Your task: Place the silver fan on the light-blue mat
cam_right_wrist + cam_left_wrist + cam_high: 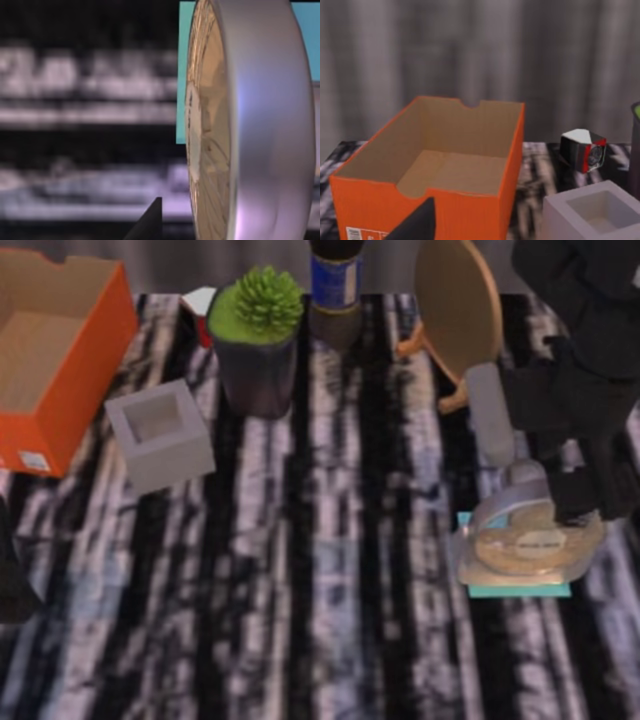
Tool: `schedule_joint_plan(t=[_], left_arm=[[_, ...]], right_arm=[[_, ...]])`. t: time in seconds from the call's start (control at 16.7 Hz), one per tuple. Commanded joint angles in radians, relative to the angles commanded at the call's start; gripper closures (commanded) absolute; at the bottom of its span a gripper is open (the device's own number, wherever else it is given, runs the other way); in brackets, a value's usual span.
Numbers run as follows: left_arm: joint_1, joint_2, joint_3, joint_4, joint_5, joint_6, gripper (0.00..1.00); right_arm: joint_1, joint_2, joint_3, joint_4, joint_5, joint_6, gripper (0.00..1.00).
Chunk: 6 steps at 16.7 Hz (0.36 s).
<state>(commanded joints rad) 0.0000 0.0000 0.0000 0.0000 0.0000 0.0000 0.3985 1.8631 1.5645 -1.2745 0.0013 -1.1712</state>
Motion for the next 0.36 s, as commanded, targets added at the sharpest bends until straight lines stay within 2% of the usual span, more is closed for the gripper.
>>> schedule_joint_plan(t=[0.36], left_arm=[[0.000,0.000,0.000,0.000,0.000,0.000,0.00]], right_arm=[[0.000,0.000,0.000,0.000,0.000,0.000,0.00]])
